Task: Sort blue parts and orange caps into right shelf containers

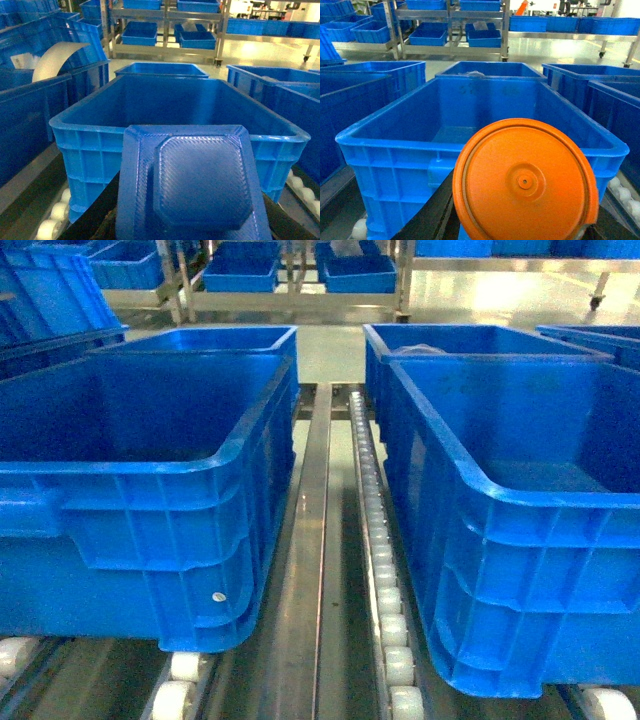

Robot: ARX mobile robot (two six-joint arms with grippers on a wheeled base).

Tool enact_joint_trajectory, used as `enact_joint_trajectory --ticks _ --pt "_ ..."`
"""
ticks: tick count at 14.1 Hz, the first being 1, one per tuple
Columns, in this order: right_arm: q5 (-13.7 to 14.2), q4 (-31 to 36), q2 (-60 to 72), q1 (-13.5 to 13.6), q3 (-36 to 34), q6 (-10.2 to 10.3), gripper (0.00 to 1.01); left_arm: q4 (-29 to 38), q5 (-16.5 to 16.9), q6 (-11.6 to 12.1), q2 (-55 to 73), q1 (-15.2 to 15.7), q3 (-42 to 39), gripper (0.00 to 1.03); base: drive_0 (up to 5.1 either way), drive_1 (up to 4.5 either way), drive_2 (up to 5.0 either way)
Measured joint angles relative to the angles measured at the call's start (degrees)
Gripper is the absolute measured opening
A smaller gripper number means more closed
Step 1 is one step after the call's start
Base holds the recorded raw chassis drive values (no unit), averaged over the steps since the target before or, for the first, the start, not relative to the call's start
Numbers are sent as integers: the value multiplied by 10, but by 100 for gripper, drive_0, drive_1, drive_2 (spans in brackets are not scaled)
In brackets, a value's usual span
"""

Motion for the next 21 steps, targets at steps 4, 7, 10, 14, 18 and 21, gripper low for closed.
enact_joint_trajectory --ticks 4,7,10,14,18,21 --pt "0 0 0 0 0 0 44 0 0 0 0 0 0 43 0 0 0" --pt "0 0 0 0 0 0 44 0 0 0 0 0 0 43 0 0 0" --pt "0 0 0 0 0 0 44 0 0 0 0 0 0 43 0 0 0" --pt "0 0 0 0 0 0 44 0 0 0 0 0 0 43 0 0 0" --pt "0 0 0 0 0 0 44 0 0 0 0 0 0 43 0 0 0" --pt "40 73 0 33 -1 -45 44 59 33 -13 -5 1 0 43 0 0 0"
